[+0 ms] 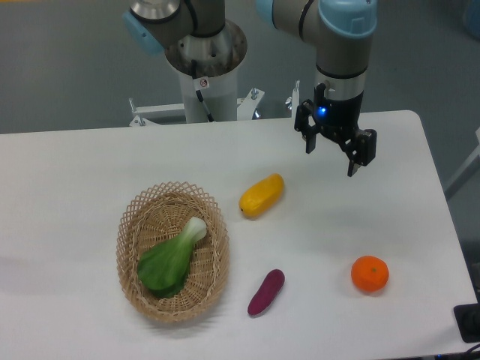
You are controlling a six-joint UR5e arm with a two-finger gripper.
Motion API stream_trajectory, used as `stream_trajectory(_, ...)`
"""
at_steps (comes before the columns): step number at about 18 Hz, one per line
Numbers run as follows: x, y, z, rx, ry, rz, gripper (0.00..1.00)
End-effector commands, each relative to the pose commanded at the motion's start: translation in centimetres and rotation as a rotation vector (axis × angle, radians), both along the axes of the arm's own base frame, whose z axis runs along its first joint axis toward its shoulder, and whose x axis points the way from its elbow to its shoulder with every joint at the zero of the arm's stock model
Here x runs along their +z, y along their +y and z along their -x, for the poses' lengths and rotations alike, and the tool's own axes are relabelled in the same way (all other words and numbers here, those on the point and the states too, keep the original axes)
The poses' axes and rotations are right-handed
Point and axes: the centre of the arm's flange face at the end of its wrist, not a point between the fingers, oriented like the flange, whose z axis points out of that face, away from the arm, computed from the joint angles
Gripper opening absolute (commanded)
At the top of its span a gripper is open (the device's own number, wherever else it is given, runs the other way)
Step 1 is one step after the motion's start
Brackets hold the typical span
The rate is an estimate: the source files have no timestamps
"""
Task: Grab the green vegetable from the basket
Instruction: 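Move the open gripper over the wicker basket above the bok choy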
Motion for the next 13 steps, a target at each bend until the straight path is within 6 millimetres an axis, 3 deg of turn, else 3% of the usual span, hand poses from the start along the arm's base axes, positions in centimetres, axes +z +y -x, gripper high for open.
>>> stream_trajectory(3,-1.2,-0.2,-0.4,0.0,-0.018,0.009,1.0)
stream_trajectory(13,-1.9,0.5,-1.9,0.125,-0.088,-0.053,1.0)
